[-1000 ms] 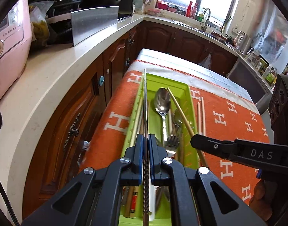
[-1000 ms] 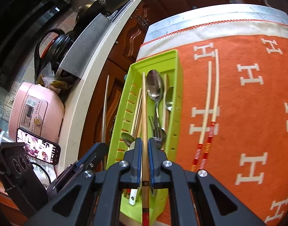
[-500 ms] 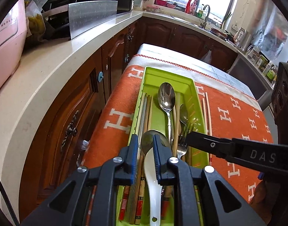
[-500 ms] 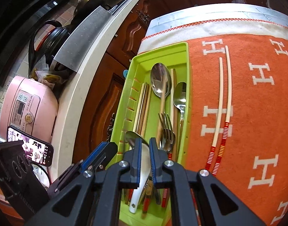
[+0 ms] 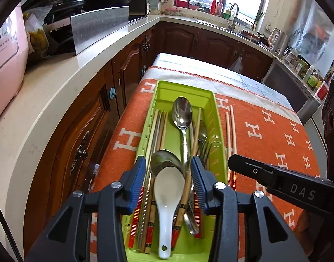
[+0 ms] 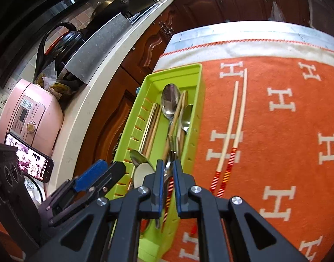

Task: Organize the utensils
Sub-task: 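Grasp one red-banded chopstick with the right tool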

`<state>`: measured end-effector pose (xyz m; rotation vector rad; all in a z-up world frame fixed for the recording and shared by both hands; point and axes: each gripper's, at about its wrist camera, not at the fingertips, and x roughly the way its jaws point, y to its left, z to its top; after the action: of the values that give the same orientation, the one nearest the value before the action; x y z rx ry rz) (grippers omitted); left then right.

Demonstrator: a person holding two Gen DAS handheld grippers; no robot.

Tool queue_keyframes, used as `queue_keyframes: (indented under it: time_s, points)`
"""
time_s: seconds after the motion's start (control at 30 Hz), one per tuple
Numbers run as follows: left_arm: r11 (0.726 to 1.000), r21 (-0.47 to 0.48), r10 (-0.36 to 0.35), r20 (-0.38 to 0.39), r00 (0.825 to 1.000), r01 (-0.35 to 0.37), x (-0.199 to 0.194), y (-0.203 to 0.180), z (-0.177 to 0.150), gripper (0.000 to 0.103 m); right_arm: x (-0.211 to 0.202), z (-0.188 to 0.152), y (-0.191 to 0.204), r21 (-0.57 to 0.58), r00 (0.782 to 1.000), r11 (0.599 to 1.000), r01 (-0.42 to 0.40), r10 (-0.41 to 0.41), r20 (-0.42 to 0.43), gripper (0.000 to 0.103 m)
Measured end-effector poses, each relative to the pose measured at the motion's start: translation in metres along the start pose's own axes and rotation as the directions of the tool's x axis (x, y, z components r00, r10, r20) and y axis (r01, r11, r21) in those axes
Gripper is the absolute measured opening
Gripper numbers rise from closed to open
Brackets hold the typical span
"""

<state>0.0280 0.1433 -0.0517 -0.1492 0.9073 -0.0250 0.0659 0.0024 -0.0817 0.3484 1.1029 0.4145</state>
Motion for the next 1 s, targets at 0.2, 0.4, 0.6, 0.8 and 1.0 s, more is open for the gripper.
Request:
queue_keyframes:
  time_s: [0.2,0.4,0.6,0.8,1.0]
  points:
    - [1.0,0.018,-0.003,0.014,1.0,0.003,-0.006,-0.015,-0.003,0.06,-0.013,-0.002,-0.012,-0.007,0.999,1.0,0.018,-0.018,0.03,0.009]
    - [0.999,0.052,-0.014,0.025,1.0,0.012,-0.008,-0.035,-0.008,0.073,-0.024,-0.006,-0.032,0.01,0.997,0.998,0.056,-0.056,0.061,0.009]
    - [0.997,0.074,-0.031,0.021,0.999,0.03,-0.004,-0.048,-0.015,0.073,-0.026,-0.009,-0.05,0.056,0.995,0.996,0.07,-0.073,0.062,0.009]
    - [0.997,0.062,-0.054,0.007,0.999,0.054,0.001,-0.054,-0.023,0.074,-0.025,-0.01,-0.062,0.082,0.994,0.993,0.081,-0.086,0.063,0.009]
    - [0.996,0.07,-0.062,0.014,0.998,0.061,0.003,-0.056,-0.027,0.076,-0.017,-0.012,-0.074,0.11,0.993,0.989,0.102,-0.108,0.049,0.009]
